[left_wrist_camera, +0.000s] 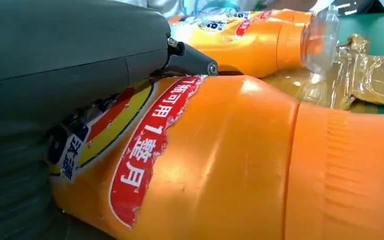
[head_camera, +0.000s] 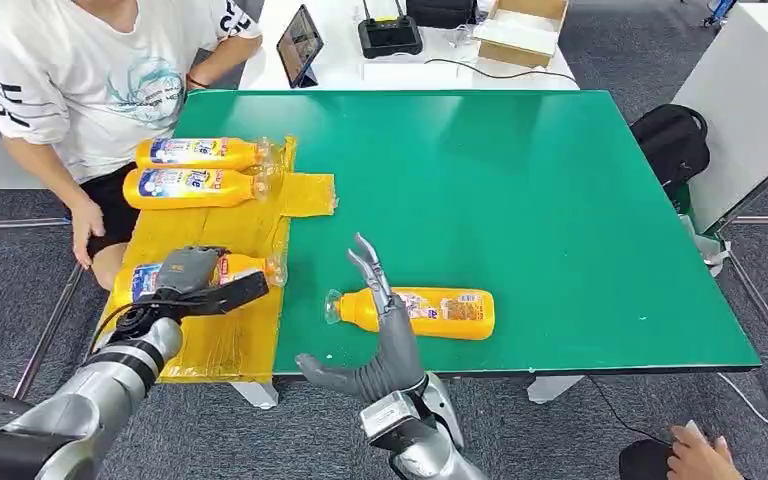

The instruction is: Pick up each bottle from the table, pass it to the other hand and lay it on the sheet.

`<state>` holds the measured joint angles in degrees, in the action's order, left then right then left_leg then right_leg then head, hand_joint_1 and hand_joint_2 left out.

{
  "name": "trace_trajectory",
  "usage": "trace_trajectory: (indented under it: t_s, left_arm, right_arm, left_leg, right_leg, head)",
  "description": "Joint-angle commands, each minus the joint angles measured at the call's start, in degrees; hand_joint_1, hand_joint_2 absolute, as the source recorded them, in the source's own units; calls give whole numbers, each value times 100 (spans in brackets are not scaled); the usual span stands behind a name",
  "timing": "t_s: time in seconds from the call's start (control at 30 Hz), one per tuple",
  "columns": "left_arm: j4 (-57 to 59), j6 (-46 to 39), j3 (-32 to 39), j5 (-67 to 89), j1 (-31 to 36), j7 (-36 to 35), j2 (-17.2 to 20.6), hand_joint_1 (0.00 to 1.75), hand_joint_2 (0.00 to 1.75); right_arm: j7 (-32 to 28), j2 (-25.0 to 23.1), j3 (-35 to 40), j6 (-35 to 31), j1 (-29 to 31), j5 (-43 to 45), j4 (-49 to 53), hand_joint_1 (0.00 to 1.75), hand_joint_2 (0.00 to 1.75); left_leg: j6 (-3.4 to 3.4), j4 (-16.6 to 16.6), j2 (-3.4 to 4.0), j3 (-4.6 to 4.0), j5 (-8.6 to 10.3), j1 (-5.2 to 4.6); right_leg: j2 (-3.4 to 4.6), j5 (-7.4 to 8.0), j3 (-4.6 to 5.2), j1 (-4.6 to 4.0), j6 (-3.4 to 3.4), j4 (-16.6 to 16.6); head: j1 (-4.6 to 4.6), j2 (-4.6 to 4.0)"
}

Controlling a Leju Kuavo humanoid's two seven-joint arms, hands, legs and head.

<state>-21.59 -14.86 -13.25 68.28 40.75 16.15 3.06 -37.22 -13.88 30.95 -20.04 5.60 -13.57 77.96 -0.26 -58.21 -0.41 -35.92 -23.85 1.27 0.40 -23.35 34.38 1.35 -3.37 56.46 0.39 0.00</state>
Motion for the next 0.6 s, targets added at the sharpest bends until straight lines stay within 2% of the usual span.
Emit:
trace_trajectory:
  t_s: [0.03, 0.07, 0.17, 0.2, 0.6]
  left_arm:
    - [491, 358, 122, -163, -28, -11, -21, 9, 175]
    - [507, 599, 328, -387, -17, 17, -83, 0, 175]
    - [494, 1077, 628, -750, -14, 154, -146, 0, 175]
    - [465, 1182, 684, -829, -21, 227, -150, 0, 0]
    - [397, 1933, 1322, -1757, -49, 727, -219, 0, 0]
  right_arm:
    - [25, 130, 68, 20, 149, 14, -355, 0, 175]
    - [53, 132, 84, 32, 166, -24, -422, 0, 175]
    - [78, 125, 91, 80, 208, -41, -593, 0, 175]
    - [79, 119, 79, 99, 220, -39, -641, 0, 175]
    - [82, 84, 3, 286, 378, -11, -1066, 0, 175]
  left_leg:
    - [10, 14, 20, 34, -7, -1]
    - [8, 10, 17, 26, -6, -2]
    - [10, 14, 14, 36, -7, 0]
    - [8, 12, 11, 30, -4, -3]
    - [9, 16, 5, 58, 1, -2]
  right_leg:
    - [11, 0, -28, -4, 18, -16]
    - [11, 0, -21, -2, 13, -11]
    - [6, -2, -33, -5, 19, -16]
    - [5, -1, -26, -1, 13, -12]
    - [7, -2, -61, -2, 8, -18]
  head:
    - [0, 0]
    - [0, 0]
    - [-2, 0]
    - [-2, 0]
    - [0, 0]
